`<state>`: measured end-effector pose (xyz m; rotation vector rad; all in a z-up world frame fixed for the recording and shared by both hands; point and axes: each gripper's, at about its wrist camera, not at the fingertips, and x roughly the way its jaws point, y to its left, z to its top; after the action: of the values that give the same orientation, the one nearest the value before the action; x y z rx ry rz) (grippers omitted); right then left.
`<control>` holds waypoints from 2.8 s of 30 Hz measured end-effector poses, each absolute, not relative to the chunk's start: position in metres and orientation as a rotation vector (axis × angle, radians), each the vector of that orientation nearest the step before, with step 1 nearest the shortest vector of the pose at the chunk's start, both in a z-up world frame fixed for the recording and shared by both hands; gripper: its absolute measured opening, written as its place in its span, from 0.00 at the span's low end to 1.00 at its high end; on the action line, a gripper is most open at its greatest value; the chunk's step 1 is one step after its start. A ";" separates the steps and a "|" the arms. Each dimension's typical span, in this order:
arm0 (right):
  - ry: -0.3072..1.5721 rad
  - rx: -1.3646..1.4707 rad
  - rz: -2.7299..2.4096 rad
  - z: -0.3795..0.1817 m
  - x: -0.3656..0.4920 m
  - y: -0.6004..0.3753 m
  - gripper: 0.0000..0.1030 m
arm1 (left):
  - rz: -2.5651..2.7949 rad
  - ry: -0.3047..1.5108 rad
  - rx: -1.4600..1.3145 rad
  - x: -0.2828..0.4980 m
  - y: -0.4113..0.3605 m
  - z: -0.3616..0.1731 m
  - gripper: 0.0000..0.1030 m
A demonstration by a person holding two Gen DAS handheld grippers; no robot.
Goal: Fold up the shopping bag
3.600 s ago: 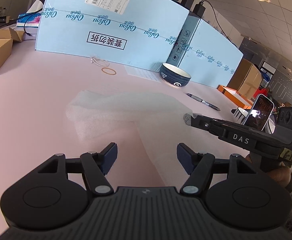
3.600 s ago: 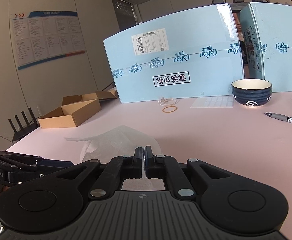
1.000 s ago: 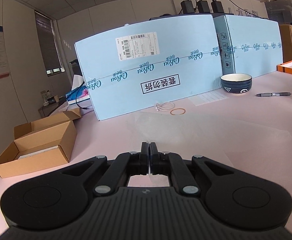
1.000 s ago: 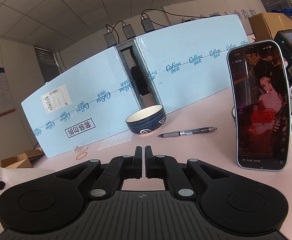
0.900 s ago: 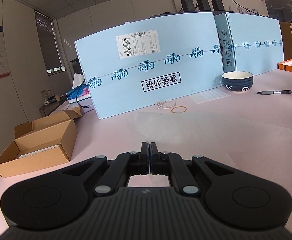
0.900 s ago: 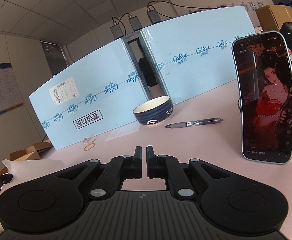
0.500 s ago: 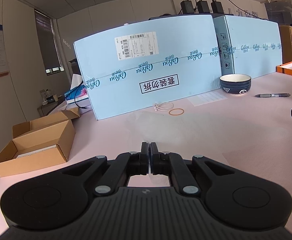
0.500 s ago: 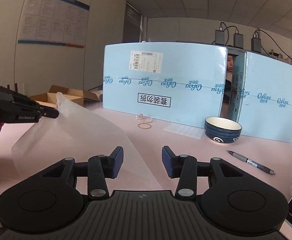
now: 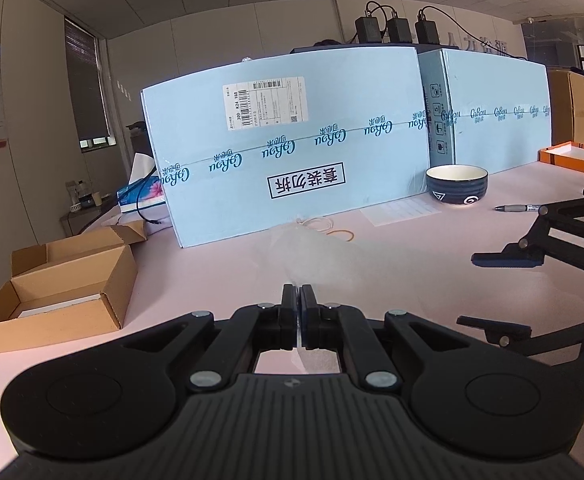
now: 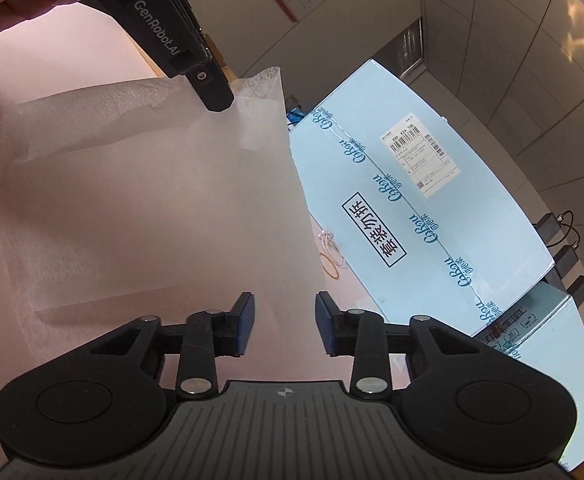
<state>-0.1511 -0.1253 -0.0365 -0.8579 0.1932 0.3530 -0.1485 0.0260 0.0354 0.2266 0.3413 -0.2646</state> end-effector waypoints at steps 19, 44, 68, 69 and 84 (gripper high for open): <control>0.019 -0.353 0.005 0.016 -0.167 -0.211 0.01 | -0.334 0.338 0.212 -0.149 0.011 0.037 0.13; 0.156 -0.339 -0.167 0.007 -0.132 -0.260 0.01 | -0.383 0.411 0.195 -0.150 0.009 0.031 0.39; 0.002 -0.411 -0.277 0.063 -0.122 -0.284 0.37 | -0.418 0.451 0.275 -0.149 -0.024 0.019 0.41; 0.008 -0.411 -0.283 0.068 -0.117 -0.288 0.37 | -0.418 0.451 0.275 -0.150 -0.024 0.019 0.41; 0.062 -0.213 0.075 0.087 -0.222 -0.299 0.15 | -0.478 0.409 0.233 -0.145 -0.031 0.026 0.43</control>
<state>-0.2215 -0.2993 0.0871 -0.2129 0.0624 0.0746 -0.1453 -0.0310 0.0257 0.2326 0.4086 -0.4780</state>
